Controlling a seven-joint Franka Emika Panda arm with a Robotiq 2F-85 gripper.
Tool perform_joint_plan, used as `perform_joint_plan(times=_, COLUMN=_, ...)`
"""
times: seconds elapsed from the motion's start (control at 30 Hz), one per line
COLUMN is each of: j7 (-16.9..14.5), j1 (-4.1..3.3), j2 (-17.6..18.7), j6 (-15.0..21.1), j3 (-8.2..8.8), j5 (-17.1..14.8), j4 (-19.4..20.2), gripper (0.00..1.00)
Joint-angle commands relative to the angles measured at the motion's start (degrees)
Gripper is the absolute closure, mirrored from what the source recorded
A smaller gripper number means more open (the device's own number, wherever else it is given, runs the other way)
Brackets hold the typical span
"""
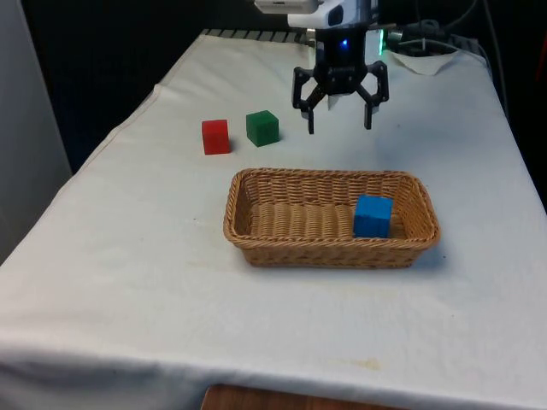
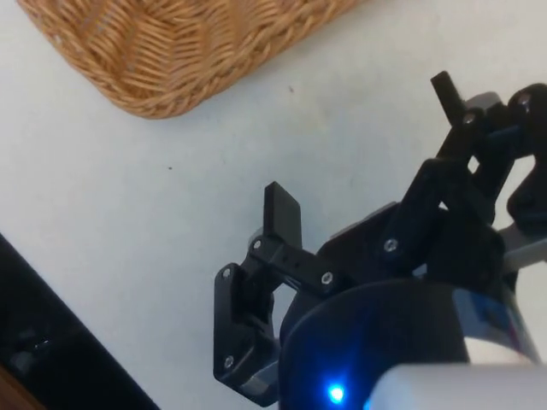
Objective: Pick up exactly two blocks and place them into the basket.
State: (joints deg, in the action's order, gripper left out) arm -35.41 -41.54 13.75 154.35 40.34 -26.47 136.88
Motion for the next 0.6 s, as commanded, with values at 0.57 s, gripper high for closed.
perform_joint_plan(times=0.57, j7=-4.18, j1=-0.17, j2=-4.01, j6=5.50, j3=3.61, j5=3.67, j4=7.79, gripper=0.00)
